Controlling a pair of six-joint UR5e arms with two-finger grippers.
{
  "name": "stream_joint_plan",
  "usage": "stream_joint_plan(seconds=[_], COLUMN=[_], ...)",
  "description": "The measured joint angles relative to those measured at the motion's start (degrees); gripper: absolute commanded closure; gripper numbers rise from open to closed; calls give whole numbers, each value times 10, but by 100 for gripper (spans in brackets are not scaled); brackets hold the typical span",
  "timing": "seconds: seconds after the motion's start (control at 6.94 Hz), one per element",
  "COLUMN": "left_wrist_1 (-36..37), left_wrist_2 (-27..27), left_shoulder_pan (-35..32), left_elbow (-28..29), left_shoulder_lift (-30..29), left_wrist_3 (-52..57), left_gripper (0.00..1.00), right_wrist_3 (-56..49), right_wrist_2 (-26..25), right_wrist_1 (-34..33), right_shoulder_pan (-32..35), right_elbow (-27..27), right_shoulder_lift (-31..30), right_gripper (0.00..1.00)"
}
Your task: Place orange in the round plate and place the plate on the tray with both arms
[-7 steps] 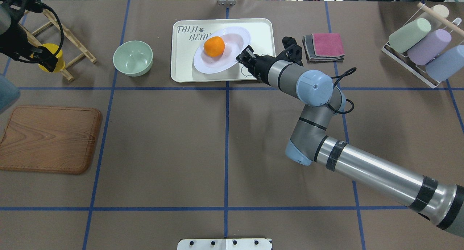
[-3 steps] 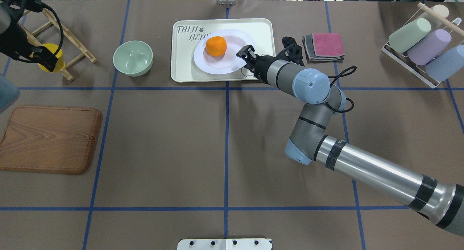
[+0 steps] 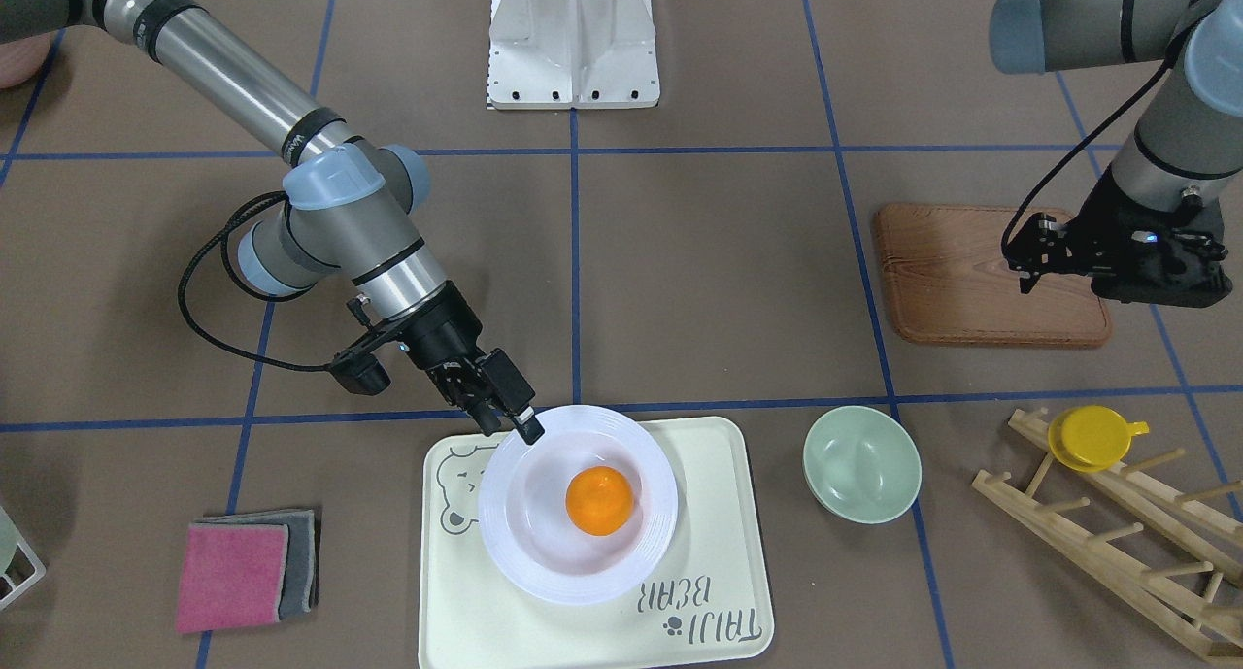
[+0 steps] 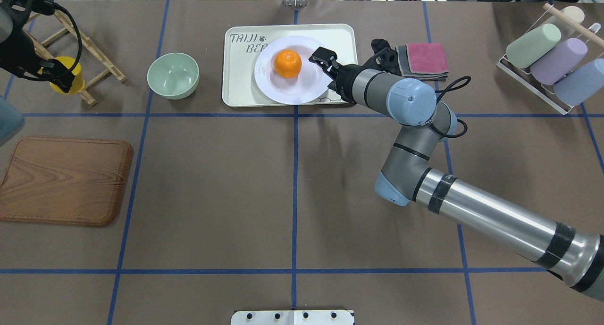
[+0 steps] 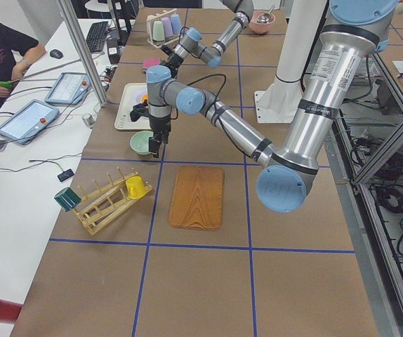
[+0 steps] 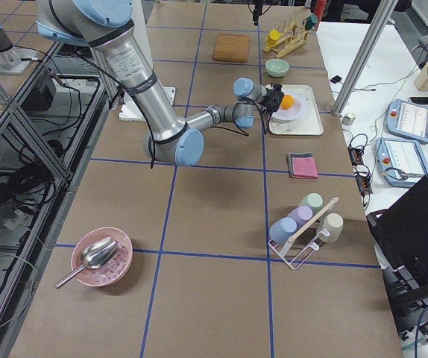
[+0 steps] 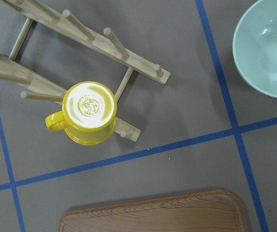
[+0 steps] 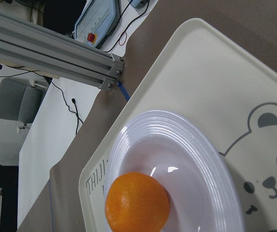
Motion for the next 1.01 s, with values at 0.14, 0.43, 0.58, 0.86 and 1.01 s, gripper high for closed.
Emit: stream_joint_plan(seconds=[0.14,0.43,0.58,0.86,1.01], left_wrist_1=[0,0,0,-1,-2], left_wrist_2=[0,0,-1,-35,-63], left_shoulder_pan=[-1,-2,-3,-20,-48], left_elbow=[0,0,0,-1,-1], left_shoulder_lift=[0,1,1,14,38], left_wrist_3=[0,0,0,34,78], left_gripper=[2,2,2,2,1], right_wrist_3=[-49,-158,-226,-357,-415], right_wrist_2=[70,156,175,212,237], right_wrist_1=[-81,-291,-391,-516,-534], right_shoulder_pan=[12,26,38,91,130], right_elbow=[63,191,243,343,365], right_shoulder_lift=[-18,-44,-56,-116,-154], right_gripper=[0,0,0,0,0])
